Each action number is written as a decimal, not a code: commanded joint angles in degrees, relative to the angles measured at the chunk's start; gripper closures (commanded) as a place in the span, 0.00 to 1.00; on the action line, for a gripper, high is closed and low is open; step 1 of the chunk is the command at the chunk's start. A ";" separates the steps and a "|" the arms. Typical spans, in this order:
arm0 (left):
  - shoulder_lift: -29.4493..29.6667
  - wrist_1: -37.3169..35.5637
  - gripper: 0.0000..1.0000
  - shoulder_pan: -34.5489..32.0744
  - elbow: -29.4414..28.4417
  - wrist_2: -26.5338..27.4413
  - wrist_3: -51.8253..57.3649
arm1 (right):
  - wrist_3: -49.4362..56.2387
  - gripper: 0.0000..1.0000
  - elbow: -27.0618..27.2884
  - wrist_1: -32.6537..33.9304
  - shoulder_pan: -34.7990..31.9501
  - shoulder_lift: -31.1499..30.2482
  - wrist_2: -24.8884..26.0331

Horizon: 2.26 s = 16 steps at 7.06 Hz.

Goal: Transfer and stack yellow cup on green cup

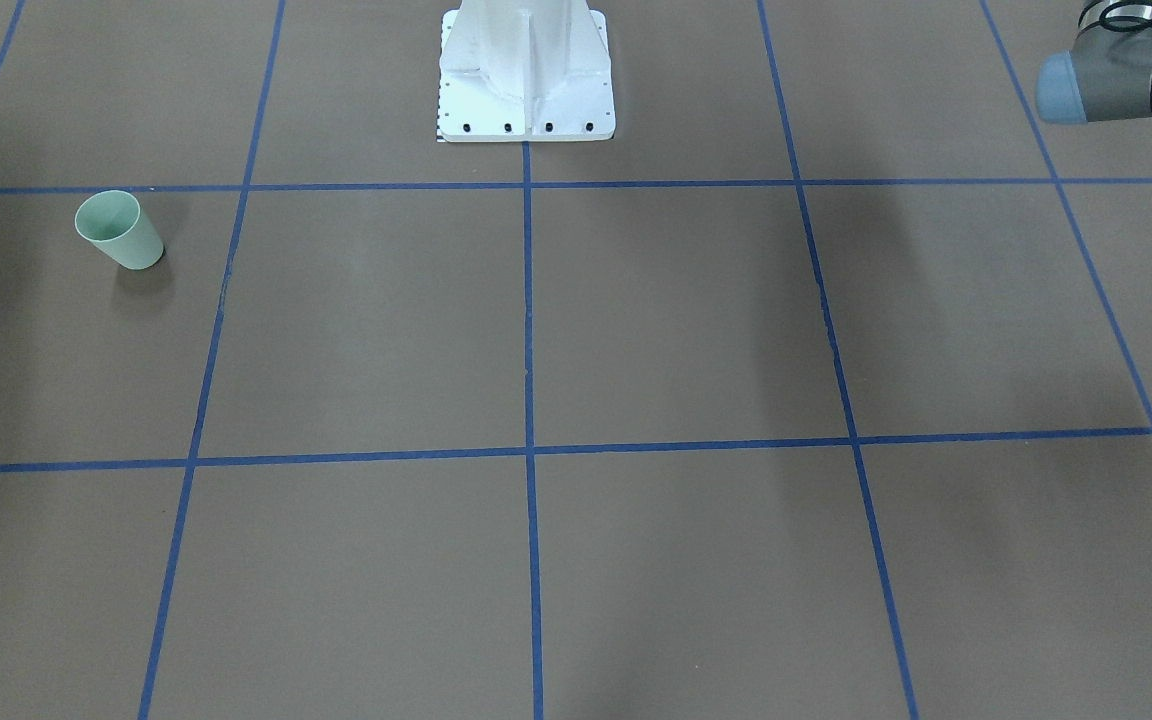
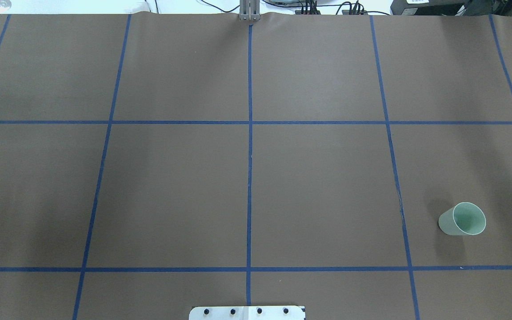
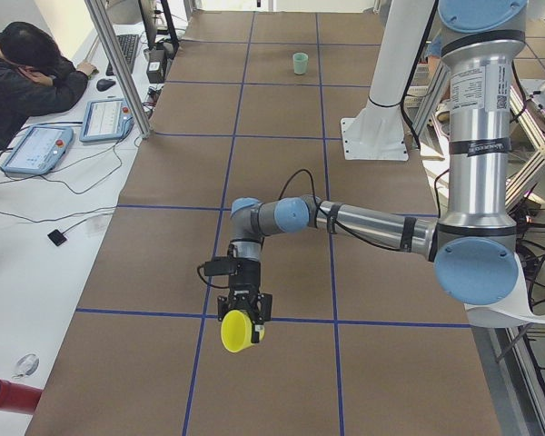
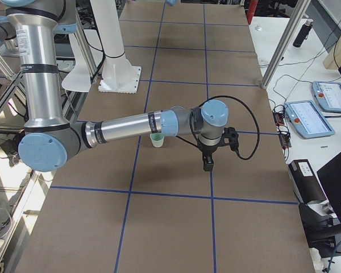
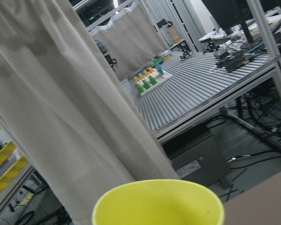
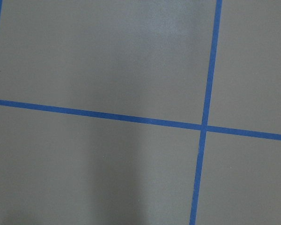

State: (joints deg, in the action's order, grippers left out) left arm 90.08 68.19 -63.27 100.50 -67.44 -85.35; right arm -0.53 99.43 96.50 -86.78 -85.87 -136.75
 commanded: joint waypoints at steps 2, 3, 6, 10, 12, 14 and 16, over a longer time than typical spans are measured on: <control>13.34 7.08 0.93 -0.28 2.14 -5.02 7.99 | 0.00 0.00 0.15 0.00 0.03 0.09 -0.27; 13.54 15.75 0.96 -0.36 4.42 -10.90 12.79 | 0.00 0.00 0.24 0.00 0.03 0.18 -0.27; 9.17 43.42 0.96 0.68 4.88 -19.03 24.86 | 0.00 0.00 0.59 0.00 0.03 0.53 -0.62; 1.08 74.74 1.00 2.70 4.97 -33.08 31.00 | 0.09 0.00 3.74 -0.09 1.77 0.35 -6.24; -1.39 83.20 1.00 5.07 4.80 -35.64 36.29 | -2.00 0.01 4.89 -0.09 4.33 0.62 -6.15; -4.19 91.62 1.00 9.99 4.88 -35.65 41.57 | -17.69 0.01 5.16 -0.70 8.88 5.07 -6.51; -5.62 98.44 1.00 15.51 4.88 -35.30 43.76 | -31.04 0.01 5.24 -0.79 16.69 14.19 -6.33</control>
State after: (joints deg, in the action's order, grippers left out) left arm 85.07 163.38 -51.17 105.38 -102.94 -43.26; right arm -23.11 104.56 95.77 -74.65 -77.25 -143.16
